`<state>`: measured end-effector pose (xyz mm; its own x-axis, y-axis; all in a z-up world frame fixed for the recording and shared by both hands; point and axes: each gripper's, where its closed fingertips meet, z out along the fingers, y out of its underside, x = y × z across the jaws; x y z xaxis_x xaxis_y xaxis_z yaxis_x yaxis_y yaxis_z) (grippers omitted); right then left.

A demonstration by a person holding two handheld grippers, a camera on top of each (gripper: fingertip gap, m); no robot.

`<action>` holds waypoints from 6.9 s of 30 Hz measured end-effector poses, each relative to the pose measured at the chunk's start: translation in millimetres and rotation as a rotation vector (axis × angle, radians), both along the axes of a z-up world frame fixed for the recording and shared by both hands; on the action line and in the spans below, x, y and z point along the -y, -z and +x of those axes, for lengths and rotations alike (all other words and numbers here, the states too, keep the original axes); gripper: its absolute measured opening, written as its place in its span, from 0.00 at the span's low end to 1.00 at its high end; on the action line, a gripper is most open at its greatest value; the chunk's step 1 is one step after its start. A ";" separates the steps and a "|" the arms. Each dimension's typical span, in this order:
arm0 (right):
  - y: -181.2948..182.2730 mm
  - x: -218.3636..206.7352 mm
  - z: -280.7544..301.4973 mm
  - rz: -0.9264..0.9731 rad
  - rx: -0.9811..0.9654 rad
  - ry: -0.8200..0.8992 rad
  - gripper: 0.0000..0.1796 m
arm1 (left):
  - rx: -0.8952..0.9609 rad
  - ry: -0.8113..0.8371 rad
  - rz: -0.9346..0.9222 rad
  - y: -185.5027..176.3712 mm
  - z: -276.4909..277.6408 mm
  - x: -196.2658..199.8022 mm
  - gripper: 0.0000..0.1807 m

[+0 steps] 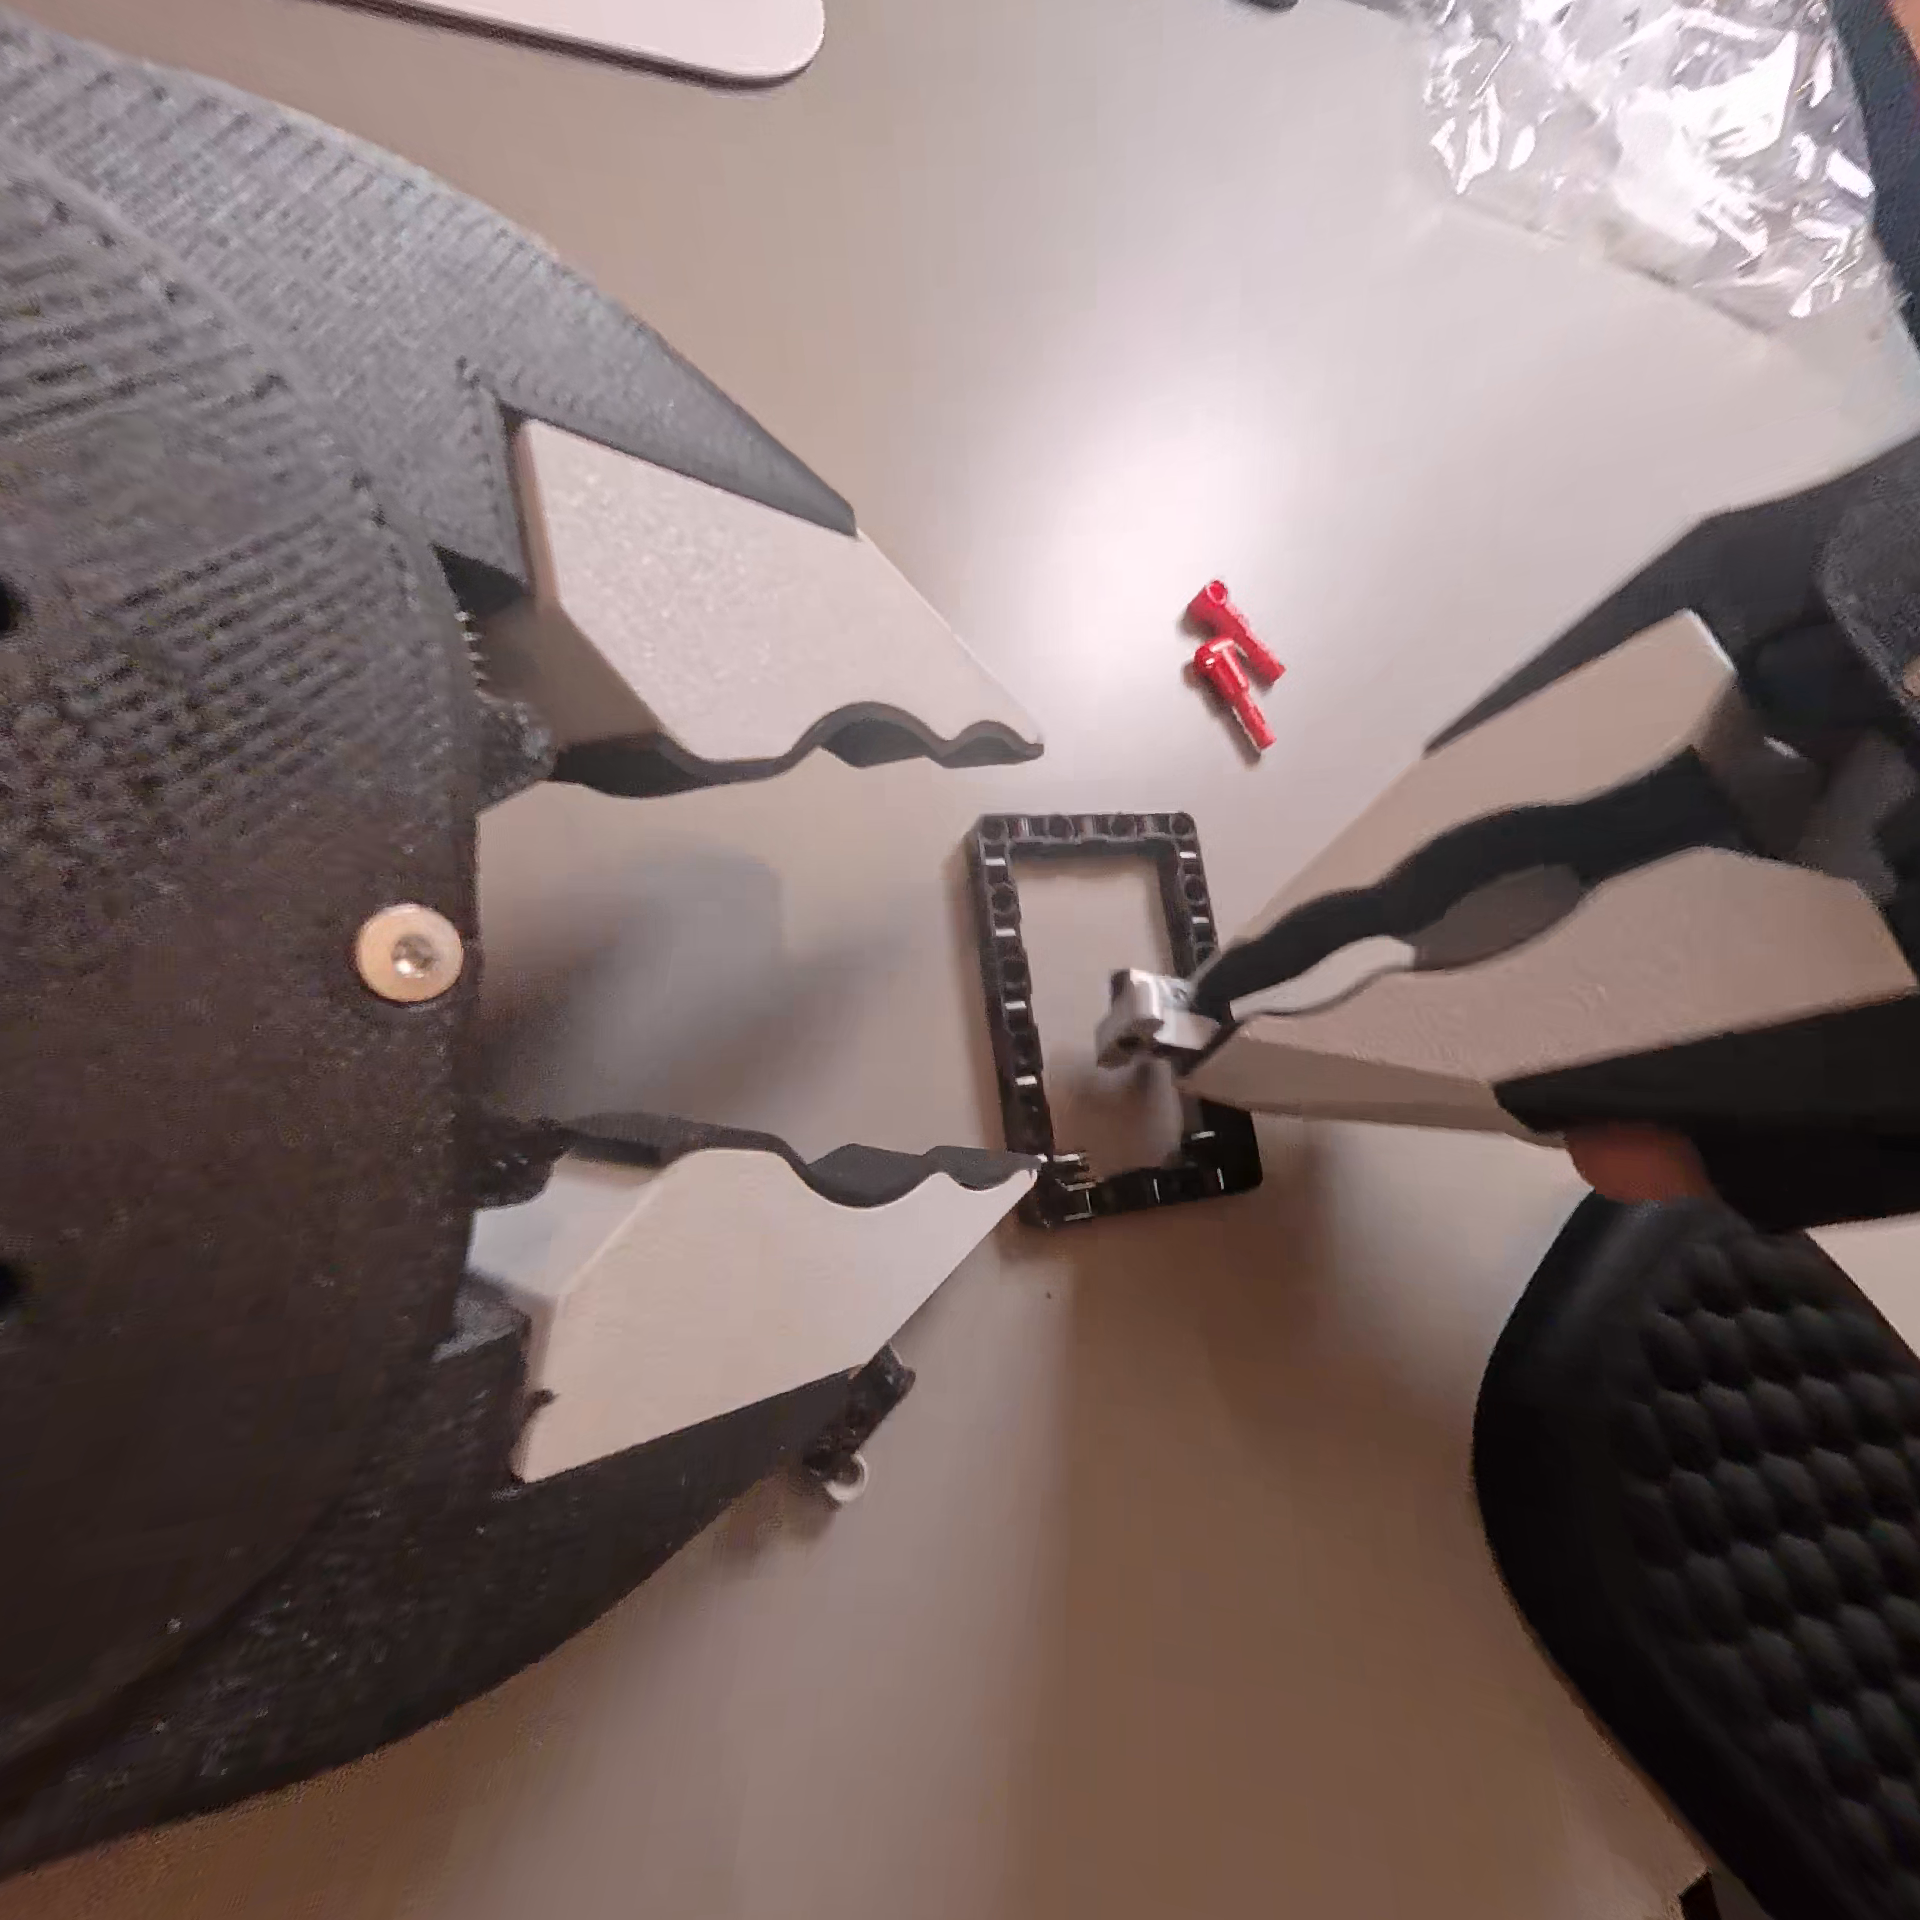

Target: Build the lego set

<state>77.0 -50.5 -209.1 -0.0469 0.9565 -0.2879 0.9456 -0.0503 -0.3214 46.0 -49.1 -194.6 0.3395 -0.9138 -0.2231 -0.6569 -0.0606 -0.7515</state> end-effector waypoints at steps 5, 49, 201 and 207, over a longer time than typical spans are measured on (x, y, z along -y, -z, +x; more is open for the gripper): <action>-3.8 5.9 11.4 -0.045 0.029 -0.041 0.08 | 0.073 0.074 -0.111 -2.8 4.3 -9.0 0.31; -45.1 -5.0 -3.4 0.573 -0.453 -0.403 0.03 | 0.398 -0.021 -0.327 -36.2 -14.0 -15.1 0.30; 6.4 36.8 -8.4 0.343 -0.331 -0.821 0.14 | 0.028 -0.006 -0.101 20.5 20.4 37.5 0.02; 6.8 37.0 -7.2 0.309 -0.350 -0.731 0.12 | 0.024 -0.012 -0.091 20.7 21.6 36.6 0.02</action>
